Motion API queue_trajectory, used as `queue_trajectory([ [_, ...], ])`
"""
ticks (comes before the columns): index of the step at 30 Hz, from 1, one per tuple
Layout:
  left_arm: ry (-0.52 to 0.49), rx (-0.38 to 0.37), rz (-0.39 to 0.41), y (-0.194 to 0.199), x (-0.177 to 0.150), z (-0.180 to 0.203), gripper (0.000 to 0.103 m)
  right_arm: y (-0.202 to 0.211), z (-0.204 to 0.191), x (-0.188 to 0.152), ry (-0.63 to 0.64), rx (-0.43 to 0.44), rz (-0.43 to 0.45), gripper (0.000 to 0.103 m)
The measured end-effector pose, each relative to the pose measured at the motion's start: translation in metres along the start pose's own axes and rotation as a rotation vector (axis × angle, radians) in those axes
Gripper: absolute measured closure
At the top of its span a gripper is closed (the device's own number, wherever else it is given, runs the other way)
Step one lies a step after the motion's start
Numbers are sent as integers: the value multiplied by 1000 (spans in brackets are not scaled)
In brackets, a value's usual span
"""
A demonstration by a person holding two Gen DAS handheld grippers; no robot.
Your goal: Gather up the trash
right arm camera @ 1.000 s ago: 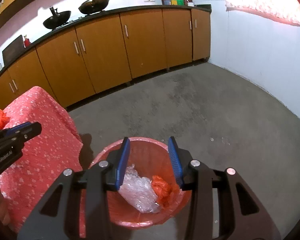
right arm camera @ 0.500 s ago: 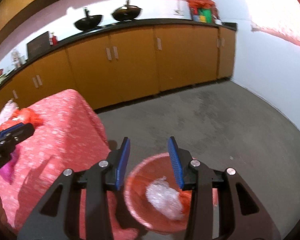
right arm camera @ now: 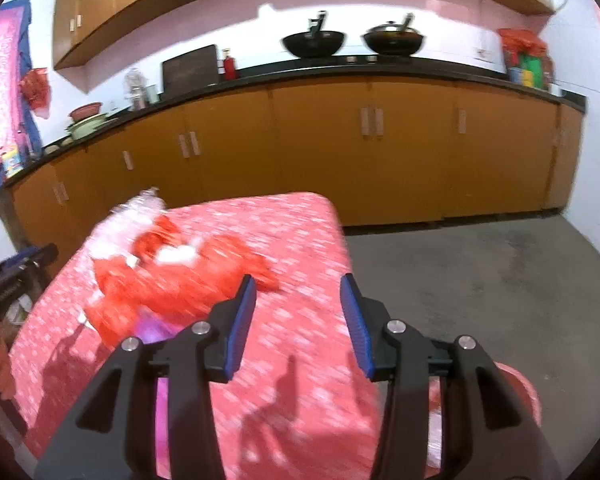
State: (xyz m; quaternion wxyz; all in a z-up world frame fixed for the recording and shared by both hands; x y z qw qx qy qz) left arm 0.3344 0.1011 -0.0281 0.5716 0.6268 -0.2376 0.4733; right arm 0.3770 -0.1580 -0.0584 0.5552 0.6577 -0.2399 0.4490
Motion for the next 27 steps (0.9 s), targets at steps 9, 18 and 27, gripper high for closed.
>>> queue_trajectory([
  [9, 9, 8, -20, -51, 11, -39, 43, -76, -49, 26, 26, 60, -88, 52],
  [18, -3, -49, -75, -75, 6, -38, 43, -109, -68, 18, 78, 38, -149, 52],
  [27, -14, -55, -141, -93, -2, -31, 45, -118, -70, 7, 92, 26, -184, 52],
])
Point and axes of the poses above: each gripper's, at about its wrist camera, not at the fingertips, and y roughly against the way its jaws point, z to its right, x to its top, the point moved 5 cm from there along -y, roughly the way its jaws point, and after that the axes turned 10 degrees about y, right-handed, at the moved point
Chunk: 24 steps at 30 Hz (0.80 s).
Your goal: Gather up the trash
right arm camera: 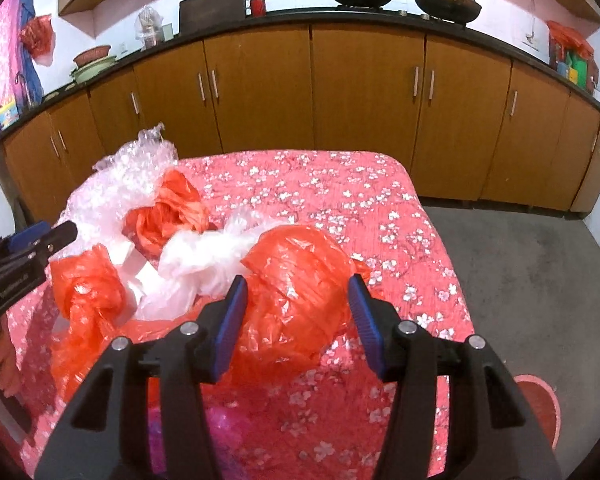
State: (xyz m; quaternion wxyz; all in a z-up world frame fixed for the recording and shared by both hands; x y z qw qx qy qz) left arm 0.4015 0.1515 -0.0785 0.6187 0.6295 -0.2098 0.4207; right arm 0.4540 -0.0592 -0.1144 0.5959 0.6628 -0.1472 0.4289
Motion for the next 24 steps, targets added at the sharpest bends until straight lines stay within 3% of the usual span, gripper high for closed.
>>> queue_trajectory([
  [11, -21, -11, -53, -12, -8, 5, 93, -1, -3, -4, 13, -7, -9, 80],
  [16, -22, 3, -32, -7, -6, 2, 97, 3, -2, -4, 18, -7, 4, 86],
  [24, 33, -8, 19, 20, 9, -14, 98, 30, 6, 7, -9, -14, 71, 88],
])
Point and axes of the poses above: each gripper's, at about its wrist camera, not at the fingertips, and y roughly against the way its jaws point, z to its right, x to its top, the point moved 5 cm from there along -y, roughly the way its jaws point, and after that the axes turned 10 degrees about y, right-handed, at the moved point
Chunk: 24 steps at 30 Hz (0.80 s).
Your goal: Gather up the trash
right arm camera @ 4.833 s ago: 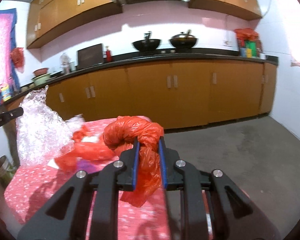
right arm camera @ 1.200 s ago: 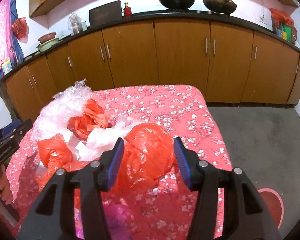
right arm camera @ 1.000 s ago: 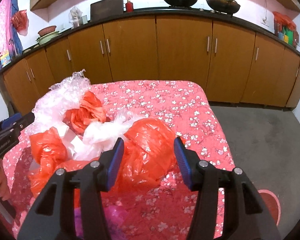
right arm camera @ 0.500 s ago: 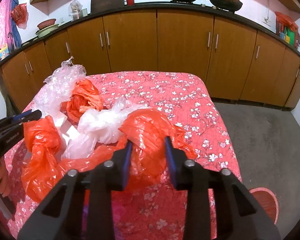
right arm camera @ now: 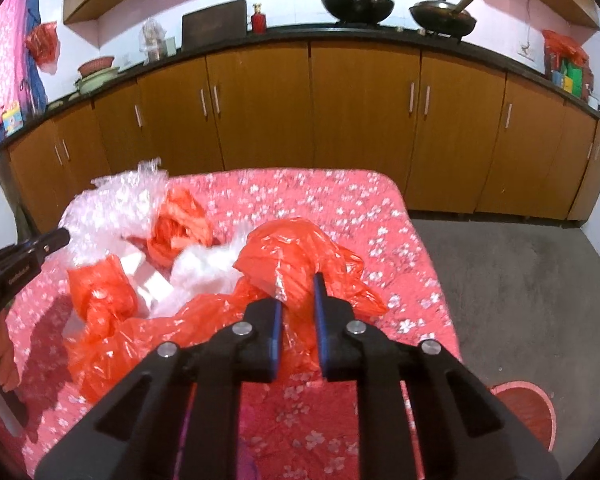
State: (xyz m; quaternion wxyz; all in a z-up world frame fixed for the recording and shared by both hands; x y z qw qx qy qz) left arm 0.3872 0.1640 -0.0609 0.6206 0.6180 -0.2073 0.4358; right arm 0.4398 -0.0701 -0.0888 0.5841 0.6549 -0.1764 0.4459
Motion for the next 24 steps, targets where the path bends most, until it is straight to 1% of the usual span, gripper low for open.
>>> queue_trajectory([
  [7, 11, -6, 59, 30, 16, -7, 98, 28, 4, 13, -10, -16, 55, 88],
  [11, 11, -13, 90, 47, 25, -5, 99, 44, 4, 18, -6, -24, 77, 88],
  [19, -14, -48, 138, 81, 34, 15, 99, 79, 11, 21, -20, -40, 118, 88],
  [24, -44, -97, 158, 101, 34, 41, 99, 102, 25, 17, -37, -61, 140, 88],
])
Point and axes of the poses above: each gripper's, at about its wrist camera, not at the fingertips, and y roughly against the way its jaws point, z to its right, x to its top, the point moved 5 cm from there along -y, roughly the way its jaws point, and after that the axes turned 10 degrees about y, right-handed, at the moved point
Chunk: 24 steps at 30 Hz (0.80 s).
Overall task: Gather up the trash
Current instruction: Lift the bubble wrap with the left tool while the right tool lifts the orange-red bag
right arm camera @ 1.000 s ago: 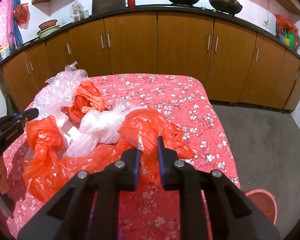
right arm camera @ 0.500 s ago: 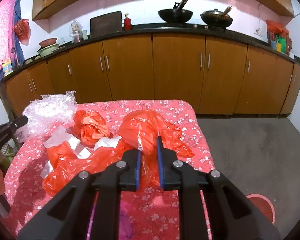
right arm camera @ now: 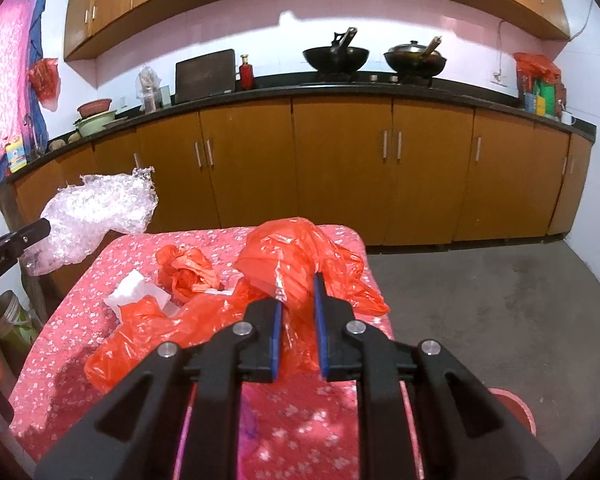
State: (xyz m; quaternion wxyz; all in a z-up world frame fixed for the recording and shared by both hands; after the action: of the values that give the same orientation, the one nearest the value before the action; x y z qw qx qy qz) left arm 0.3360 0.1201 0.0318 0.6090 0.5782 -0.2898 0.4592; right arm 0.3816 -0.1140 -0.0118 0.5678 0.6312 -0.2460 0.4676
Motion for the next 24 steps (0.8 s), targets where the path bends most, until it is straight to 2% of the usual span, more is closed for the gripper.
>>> queue_trajectory([
  [10, -69, -139, 0, 22, -8, 78, 99, 45, 49, -11, -47, -75, 30, 88],
  [17, -119, -248, -26, 27, -27, 147, 99, 78, 108, -35, -87, -176, 29, 88],
  [24, -168, -345, -68, 32, -58, 213, 99, 107, 177, -73, -138, -284, -3, 88],
])
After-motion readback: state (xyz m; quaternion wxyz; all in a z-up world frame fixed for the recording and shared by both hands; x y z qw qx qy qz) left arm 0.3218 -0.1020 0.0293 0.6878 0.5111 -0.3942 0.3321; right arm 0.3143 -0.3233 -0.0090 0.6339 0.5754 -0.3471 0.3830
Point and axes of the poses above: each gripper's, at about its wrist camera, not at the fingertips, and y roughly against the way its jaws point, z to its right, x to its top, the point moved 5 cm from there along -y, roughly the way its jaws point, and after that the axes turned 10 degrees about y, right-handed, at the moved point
